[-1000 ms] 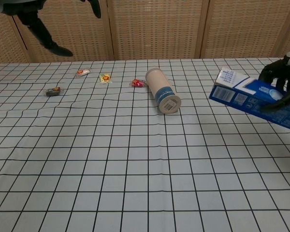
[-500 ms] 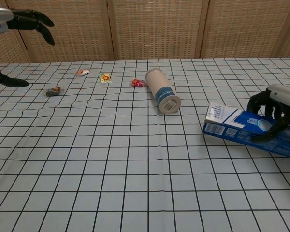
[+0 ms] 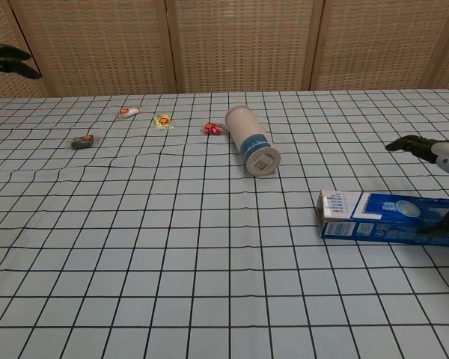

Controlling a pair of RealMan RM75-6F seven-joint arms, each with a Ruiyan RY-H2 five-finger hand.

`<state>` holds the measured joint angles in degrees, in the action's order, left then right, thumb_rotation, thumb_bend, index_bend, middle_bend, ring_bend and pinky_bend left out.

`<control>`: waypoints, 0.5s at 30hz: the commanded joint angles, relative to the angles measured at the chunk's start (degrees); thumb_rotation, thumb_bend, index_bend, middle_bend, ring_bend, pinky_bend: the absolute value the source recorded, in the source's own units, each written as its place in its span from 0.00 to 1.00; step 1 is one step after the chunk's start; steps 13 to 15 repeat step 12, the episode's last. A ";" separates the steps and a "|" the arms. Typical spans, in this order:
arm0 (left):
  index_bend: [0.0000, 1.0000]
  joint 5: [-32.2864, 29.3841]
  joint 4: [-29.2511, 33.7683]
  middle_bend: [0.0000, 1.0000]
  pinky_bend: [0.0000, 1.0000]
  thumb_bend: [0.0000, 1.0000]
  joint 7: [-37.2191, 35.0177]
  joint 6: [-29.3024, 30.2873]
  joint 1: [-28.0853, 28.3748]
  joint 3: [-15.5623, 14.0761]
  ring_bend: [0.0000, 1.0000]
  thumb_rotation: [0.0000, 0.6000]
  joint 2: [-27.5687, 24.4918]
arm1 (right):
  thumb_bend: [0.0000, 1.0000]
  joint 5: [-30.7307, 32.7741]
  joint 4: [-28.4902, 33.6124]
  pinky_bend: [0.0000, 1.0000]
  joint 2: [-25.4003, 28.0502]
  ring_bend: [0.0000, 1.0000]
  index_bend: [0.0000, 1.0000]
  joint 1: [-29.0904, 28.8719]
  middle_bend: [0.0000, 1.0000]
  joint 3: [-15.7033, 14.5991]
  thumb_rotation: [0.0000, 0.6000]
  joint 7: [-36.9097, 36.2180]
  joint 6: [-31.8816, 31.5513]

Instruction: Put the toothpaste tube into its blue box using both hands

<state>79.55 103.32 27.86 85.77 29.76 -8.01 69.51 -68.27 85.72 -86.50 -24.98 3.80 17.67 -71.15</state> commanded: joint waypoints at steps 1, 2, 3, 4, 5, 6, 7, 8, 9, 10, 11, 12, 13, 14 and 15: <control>0.08 2.45 -0.13 0.00 0.00 0.16 -1.58 3.25 -3.89 -1.23 0.00 1.00 0.68 | 0.17 -5.69 3.04 0.00 3.19 0.00 0.04 3.20 0.00 -2.83 1.00 0.19 -5.17; 0.07 3.23 -0.55 0.00 0.00 0.16 -1.77 4.34 -5.33 -1.69 0.00 1.00 1.00 | 0.17 -7.78 3.37 0.00 4.04 0.00 0.04 4.17 0.00 -3.88 1.00 0.39 -6.87; 0.06 3.93 -1.09 0.00 0.00 0.16 -1.96 5.55 -6.98 -2.33 0.00 1.00 1.30 | 0.17 -10.31 3.45 0.00 4.91 0.00 0.04 5.34 0.00 -5.20 1.00 0.70 -8.97; 0.06 4.37 -1.52 0.00 0.00 0.15 -2.38 6.35 -8.15 -2.70 0.00 1.00 1.53 | 0.17 -11.94 3.33 0.00 5.37 0.00 0.04 6.17 0.00 -6.05 1.00 0.73 -10.33; 0.06 4.87 -2.12 0.00 0.00 0.15 -3.02 7.05 -9.38 -2.98 0.00 1.00 1.78 | 0.17 -13.45 3.08 0.00 5.74 0.00 0.04 7.03 0.00 -6.83 1.00 0.53 -11.51; 0.06 5.13 -2.77 0.00 0.00 0.15 -3.78 7.67 -10.56 -3.43 0.00 1.00 1.90 | 0.17 -14.72 2.90 0.00 6.12 0.00 0.04 7.84 0.00 -7.64 1.00 0.24 -12.51; 0.05 5.49 -3.54 0.00 0.00 0.15 -4.40 8.18 -11.53 -3.71 0.00 1.00 2.03 | 0.17 -15.69 2.72 0.00 6.38 0.00 0.04 8.53 0.00 -8.23 1.00 -0.24 -13.27; 0.05 5.83 -4.31 0.00 0.00 0.15 -4.99 8.63 -12.35 -3.80 0.00 1.00 2.22 | 0.17 -16.45 2.53 0.00 6.57 0.00 0.04 9.08 0.00 -8.62 1.00 -0.72 -13.84; 0.05 6.02 -5.43 0.00 0.00 0.15 -5.94 9.19 -13.51 -3.89 0.00 1.00 2.51 | 0.17 -17.28 2.29 0.00 6.77 0.00 0.04 9.85 0.00 -9.14 1.00 -1.30 -14.51; 0.05 6.22 -6.16 0.00 0.00 0.15 -6.64 9.45 -14.20 -3.89 0.00 1.00 2.69 | 0.17 -17.81 2.10 0.00 6.89 0.00 0.04 10.33 0.00 -9.44 1.00 -1.61 -14.88; 0.05 6.41 -6.77 0.00 0.00 0.15 -7.20 9.62 -14.85 -3.94 0.00 1.00 2.78 | 0.17 -18.32 1.89 0.00 6.98 0.00 0.04 10.81 0.00 -9.73 1.00 -1.88 -15.24; 0.05 6.77 -7.39 0.00 0.00 0.15 -7.56 9.89 -15.63 -3.97 0.00 1.00 2.78 | 0.17 -19.03 1.56 0.00 7.04 0.00 0.04 11.41 0.00 -10.04 1.00 -2.27 -15.75; 0.05 6.77 -7.39 0.00 0.00 0.15 -7.56 9.89 -15.63 -3.97 0.00 1.00 2.78 | 0.17 -19.03 1.56 0.00 7.04 0.00 0.04 11.41 0.00 -10.04 1.00 -2.27 -15.75; 0.05 6.77 -7.39 0.00 0.00 0.15 -7.56 9.89 -15.63 -3.97 0.00 1.00 2.78 | 0.17 -19.03 1.56 0.00 7.04 0.00 0.04 11.41 0.00 -10.04 1.00 -2.27 -15.75; 0.05 6.77 -7.39 0.00 0.00 0.15 -7.56 9.89 -15.63 -3.97 0.00 1.00 2.78 | 0.17 -19.03 1.56 0.00 7.04 0.00 0.04 11.41 0.00 -10.04 1.00 -2.27 -15.75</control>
